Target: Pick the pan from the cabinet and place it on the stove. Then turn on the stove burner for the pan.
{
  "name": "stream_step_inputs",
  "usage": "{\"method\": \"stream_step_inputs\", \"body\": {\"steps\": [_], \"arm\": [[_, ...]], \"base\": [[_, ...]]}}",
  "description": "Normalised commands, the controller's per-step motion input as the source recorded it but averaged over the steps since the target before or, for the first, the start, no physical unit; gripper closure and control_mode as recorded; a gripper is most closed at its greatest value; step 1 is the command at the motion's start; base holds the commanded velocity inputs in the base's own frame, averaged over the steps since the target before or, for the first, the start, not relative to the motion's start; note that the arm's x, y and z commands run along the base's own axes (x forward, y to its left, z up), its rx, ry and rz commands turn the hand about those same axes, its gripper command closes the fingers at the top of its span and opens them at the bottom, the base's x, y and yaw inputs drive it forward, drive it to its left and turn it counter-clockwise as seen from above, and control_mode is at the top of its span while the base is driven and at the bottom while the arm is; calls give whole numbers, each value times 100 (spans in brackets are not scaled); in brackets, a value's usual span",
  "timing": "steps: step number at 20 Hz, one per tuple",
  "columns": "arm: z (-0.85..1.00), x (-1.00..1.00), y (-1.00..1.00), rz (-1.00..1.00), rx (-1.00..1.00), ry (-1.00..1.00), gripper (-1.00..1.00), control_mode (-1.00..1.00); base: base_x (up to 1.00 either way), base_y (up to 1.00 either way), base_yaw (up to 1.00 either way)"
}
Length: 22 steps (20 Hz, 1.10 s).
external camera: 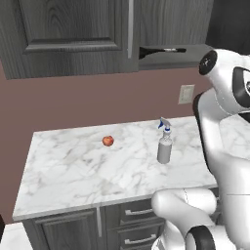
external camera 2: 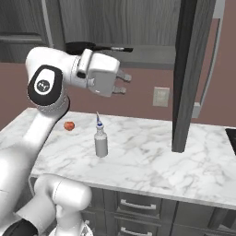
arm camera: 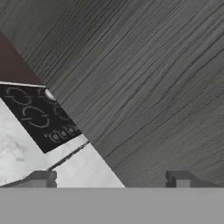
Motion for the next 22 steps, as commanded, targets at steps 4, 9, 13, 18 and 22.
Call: {"method": "stream_step_inputs", "body": {"steps": [4,9,13,18,22], "arm": [[0,0,100,20,8,-23,-100,-100],[0,0,99,26,8,-29,-100,-100],[0,0,95,30,10,-26,-100,-100],[2,1,90,33,11,-25,-100,-100],[9,10,88,33,11,-21,-100,-100]], "base": [[0,0,0],[0,0,0],[0,0,0],[0,0,0],[0,0,0]]}}
